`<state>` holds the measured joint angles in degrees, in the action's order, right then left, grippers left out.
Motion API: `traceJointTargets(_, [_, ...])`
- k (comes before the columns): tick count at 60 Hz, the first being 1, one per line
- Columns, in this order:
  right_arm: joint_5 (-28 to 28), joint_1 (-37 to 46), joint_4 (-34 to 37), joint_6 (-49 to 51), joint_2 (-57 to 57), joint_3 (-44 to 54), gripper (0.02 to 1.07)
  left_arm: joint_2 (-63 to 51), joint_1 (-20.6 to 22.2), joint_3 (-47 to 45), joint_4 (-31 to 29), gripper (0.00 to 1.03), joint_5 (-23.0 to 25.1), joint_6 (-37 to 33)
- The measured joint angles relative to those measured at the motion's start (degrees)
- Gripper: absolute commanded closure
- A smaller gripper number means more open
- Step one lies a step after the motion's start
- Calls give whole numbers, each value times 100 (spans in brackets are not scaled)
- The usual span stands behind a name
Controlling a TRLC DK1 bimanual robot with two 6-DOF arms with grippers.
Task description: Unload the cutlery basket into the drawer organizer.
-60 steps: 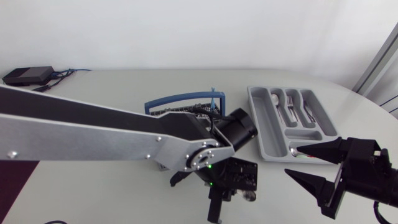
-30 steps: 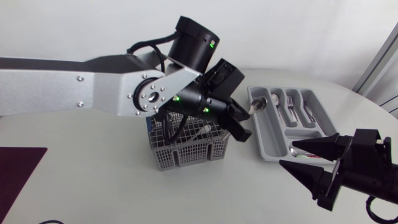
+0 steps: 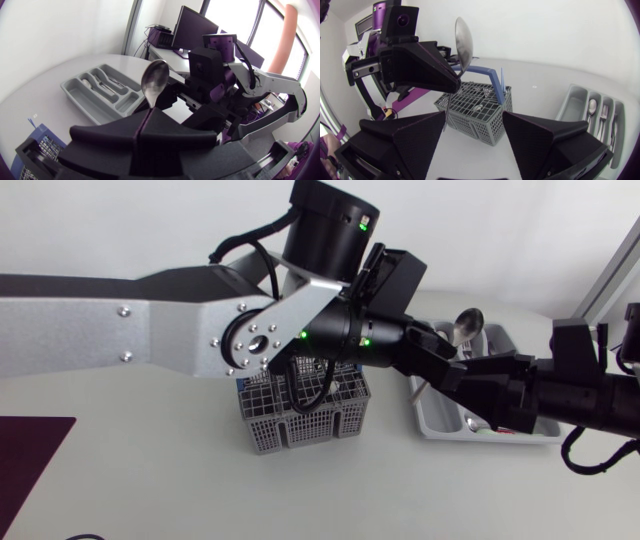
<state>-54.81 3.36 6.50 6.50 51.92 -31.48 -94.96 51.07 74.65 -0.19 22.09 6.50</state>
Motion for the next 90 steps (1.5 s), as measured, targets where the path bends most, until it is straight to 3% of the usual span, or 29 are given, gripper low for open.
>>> traceJointTargets(11, [-433,20,-188,-531,385,-269,37,0,-35,48,138,94,-2,103])
traceJointTargets(14, [-459,17,-208,-608,393,-271,44,0,-68,92,140,94,-2,105])
traceJointTargets(27, [-503,-55,-208,-680,391,-271,60,-15,-114,205,184,94,-2,107])
traceJointTargets(35, [-507,-103,-208,-782,358,-282,62,-98,-114,236,181,94,-2,127])
traceJointTargets(47, [-520,-157,-232,-828,352,-400,80,-173,-118,236,181,94,-2,127])
traceJointTargets(69, [-439,-256,-271,-955,337,-409,101,-175,-118,236,181,93,15,144])
traceJointTargets(79, [-372,-258,-269,-999,337,-409,101,-175,-120,236,184,92,24,144])
traceJointTargets(85, [-339,-269,-269,-997,337,-409,101,-173,-142,236,184,84,42,144])
traceJointTargets(90, [-278,-293,-260,-994,337,-409,101,-173,-157,236,181,64,44,144])
